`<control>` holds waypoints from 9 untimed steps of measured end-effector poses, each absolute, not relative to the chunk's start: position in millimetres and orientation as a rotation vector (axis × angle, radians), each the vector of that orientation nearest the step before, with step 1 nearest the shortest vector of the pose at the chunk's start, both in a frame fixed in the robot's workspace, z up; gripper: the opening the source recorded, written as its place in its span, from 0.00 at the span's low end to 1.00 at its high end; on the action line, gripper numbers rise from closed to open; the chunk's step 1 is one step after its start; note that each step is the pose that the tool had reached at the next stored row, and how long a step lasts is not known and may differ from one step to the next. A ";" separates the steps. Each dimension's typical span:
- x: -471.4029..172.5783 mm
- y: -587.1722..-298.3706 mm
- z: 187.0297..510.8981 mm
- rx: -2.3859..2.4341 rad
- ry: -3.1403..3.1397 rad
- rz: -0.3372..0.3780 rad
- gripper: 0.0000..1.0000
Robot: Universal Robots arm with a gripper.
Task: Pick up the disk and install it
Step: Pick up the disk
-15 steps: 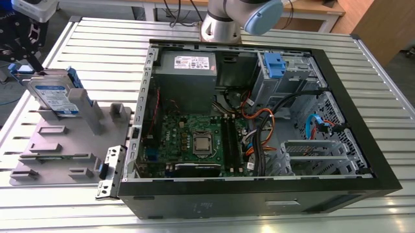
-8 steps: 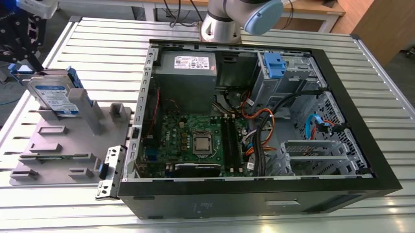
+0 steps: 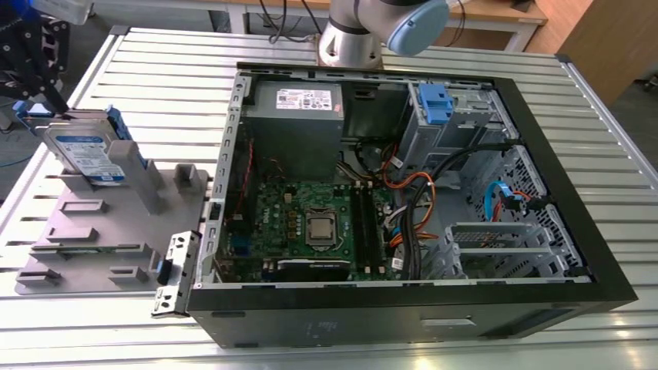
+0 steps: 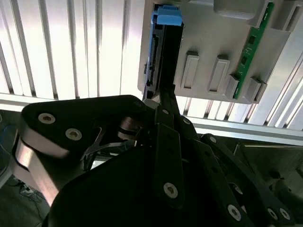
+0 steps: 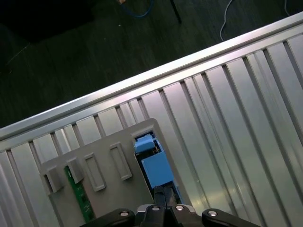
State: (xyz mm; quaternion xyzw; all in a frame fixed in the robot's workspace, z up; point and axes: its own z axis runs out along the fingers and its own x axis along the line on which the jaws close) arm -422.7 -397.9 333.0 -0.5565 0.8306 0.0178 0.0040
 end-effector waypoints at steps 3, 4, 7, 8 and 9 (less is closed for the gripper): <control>-422.7 -397.9 335.3 -1.754 2.595 0.057 0.11; -422.7 -397.9 335.3 -1.759 2.592 0.057 0.11; -422.5 -397.9 335.2 -1.789 2.572 0.057 0.11; -422.4 -397.9 335.0 -1.804 2.562 0.057 0.11; -422.3 -397.9 334.9 -1.819 2.551 0.057 0.11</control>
